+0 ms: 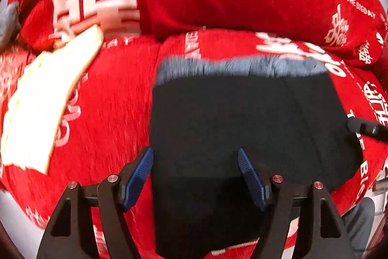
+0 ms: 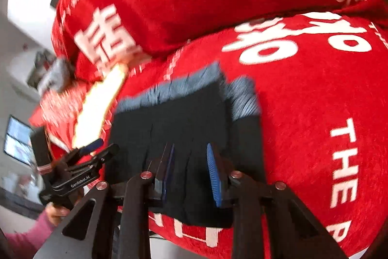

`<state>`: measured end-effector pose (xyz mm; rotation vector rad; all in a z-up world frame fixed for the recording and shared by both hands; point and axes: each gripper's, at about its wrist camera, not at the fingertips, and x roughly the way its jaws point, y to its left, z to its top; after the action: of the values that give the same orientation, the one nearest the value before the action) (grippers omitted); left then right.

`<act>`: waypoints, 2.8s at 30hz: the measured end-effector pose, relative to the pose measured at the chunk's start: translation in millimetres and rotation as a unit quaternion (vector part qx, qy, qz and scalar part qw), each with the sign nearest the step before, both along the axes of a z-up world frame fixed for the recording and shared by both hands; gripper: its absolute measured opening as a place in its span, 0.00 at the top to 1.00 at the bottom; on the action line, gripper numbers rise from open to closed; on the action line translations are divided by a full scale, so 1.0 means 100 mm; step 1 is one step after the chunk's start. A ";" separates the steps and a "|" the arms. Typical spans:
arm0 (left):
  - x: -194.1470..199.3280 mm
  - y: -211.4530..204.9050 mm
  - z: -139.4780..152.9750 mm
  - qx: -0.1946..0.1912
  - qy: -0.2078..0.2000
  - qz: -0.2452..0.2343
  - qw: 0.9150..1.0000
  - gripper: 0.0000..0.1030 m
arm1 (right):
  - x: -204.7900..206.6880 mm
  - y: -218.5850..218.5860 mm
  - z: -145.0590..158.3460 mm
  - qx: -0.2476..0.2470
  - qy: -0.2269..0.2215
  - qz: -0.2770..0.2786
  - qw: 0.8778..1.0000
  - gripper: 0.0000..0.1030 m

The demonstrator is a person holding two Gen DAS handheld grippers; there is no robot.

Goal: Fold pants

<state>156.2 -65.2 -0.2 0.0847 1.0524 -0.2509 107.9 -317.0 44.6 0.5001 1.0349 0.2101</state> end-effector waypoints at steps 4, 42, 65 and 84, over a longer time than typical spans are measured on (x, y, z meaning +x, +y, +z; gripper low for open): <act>-0.17 0.08 0.01 -0.006 -0.001 0.020 1.000 0.20 | -0.17 0.11 -0.07 -0.045 -0.006 -0.015 0.999 0.71; -0.99 -0.08 0.45 0.057 -0.046 0.044 0.996 0.00 | -0.88 0.70 0.45 -0.180 0.015 -0.050 0.982 0.00; -0.98 -0.09 0.38 0.071 -0.023 0.040 0.996 0.00 | -0.86 0.77 0.38 -0.245 0.028 -0.046 0.968 0.00; -0.99 -0.14 0.37 0.077 -0.023 0.032 0.996 0.00 | -0.85 0.78 0.37 -0.255 0.027 -0.042 0.966 0.00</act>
<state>57.0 -79.0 36.4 0.1945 1.0262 -0.1090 22.6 -239.0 81.5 0.0815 1.0706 -0.1472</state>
